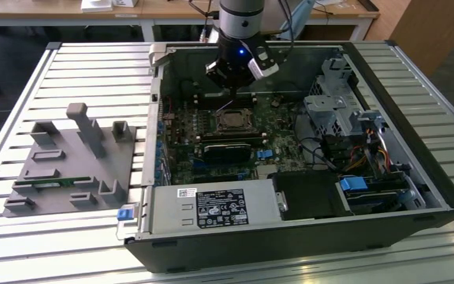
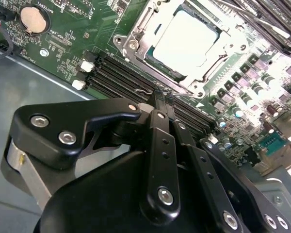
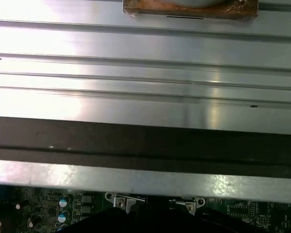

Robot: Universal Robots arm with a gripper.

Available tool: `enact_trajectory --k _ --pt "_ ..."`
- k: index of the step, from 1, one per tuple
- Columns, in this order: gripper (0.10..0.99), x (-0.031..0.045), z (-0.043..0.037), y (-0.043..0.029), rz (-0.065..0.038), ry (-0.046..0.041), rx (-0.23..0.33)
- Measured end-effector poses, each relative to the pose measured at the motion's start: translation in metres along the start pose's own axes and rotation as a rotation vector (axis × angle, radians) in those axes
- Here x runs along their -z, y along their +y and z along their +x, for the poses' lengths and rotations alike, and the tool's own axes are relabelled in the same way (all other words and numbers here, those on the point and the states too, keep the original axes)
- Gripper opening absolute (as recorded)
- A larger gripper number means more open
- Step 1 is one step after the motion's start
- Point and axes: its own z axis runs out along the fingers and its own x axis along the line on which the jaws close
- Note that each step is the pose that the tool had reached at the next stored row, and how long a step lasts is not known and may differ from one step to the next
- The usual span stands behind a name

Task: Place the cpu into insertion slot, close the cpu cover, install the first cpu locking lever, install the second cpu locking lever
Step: 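Install the first cpu locking lever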

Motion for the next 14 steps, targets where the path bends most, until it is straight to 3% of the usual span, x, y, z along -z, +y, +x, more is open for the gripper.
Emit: enact_trajectory --k 14 --pt "0.106 -0.0137 -0.0125 -0.0004 0.0 0.0002 0.0"
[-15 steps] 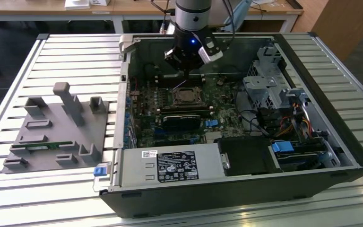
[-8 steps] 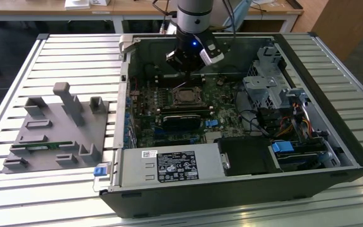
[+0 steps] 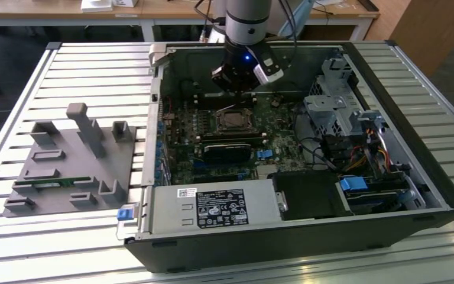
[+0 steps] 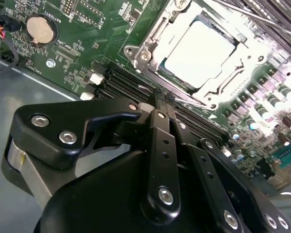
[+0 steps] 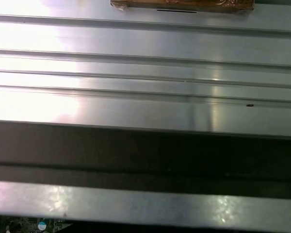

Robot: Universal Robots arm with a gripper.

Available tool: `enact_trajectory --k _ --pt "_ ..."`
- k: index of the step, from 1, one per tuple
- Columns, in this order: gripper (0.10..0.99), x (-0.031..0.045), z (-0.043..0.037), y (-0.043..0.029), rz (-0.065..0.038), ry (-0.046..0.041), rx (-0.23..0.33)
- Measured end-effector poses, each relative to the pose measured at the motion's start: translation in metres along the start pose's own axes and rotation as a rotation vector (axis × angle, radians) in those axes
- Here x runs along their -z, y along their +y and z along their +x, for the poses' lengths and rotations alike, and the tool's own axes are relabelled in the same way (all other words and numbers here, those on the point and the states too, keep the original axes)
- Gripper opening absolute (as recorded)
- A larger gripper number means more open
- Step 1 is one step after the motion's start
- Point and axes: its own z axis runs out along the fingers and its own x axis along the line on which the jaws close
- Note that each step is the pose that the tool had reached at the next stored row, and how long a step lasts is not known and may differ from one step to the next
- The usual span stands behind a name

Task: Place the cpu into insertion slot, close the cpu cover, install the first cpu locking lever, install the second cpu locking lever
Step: 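Install the first cpu locking lever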

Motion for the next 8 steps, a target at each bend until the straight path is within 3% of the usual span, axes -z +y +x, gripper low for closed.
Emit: enact_trajectory --k 8 --pt "0.106 -0.0077 -0.0034 -0.0006 0.0 0.0002 0.0"
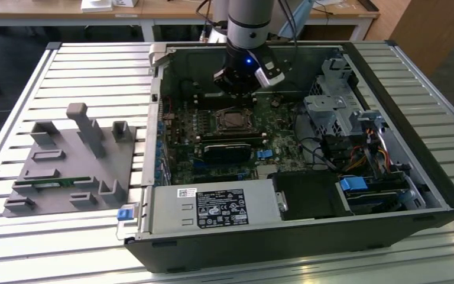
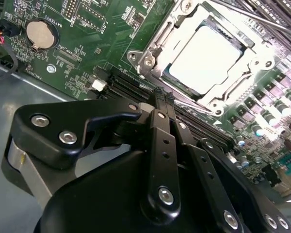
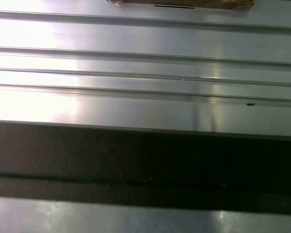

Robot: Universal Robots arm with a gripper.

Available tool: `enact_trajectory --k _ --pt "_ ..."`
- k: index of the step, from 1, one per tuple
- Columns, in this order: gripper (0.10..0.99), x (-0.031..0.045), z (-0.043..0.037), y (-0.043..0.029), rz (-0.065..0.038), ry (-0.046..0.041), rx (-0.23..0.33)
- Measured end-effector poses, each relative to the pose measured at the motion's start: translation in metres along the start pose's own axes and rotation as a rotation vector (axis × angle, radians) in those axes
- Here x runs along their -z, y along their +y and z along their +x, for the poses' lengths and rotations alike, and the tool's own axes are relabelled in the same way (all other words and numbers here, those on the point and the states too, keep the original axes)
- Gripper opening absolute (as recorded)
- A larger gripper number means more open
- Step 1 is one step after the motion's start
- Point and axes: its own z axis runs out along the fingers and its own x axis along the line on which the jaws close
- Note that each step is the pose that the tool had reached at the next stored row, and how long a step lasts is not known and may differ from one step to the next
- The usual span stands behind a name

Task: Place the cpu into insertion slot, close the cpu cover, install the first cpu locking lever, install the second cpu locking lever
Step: 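Install the first cpu locking lever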

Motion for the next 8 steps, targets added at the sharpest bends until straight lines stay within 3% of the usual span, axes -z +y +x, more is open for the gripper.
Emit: enact_trajectory --k 8 --pt "0.106 -0.0081 -0.0035 -0.0007 0.0 0.0007 0.0"
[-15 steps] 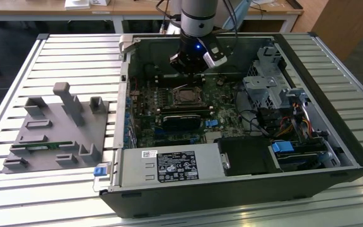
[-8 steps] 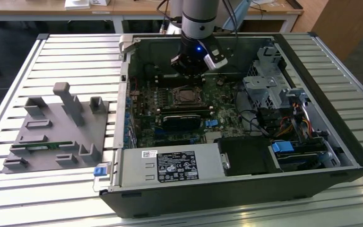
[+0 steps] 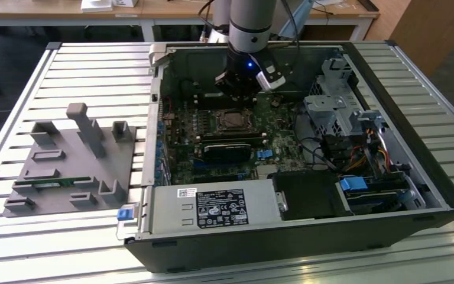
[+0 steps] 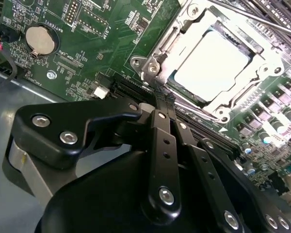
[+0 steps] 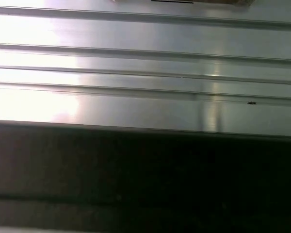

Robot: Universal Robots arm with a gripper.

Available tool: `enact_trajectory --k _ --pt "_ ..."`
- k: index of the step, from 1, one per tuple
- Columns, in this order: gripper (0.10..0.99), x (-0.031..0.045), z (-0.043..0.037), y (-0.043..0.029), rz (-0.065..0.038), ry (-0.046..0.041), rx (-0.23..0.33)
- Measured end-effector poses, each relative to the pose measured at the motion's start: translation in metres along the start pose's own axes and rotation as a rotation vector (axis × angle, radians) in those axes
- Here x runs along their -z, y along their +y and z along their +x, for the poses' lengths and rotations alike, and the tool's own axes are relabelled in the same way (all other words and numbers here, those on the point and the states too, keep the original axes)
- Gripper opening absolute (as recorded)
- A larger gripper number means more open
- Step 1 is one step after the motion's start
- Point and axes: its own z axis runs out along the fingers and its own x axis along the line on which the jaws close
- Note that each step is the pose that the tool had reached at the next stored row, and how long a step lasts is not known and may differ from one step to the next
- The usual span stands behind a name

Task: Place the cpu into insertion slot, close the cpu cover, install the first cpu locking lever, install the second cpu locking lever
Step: 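Install the first cpu locking lever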

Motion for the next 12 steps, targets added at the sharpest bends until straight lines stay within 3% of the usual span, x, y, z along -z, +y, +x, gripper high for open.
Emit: enact_trajectory --k 12 --pt "0.106 0.0026 -0.001 0.0002 0.001 -0.0002 0.0"
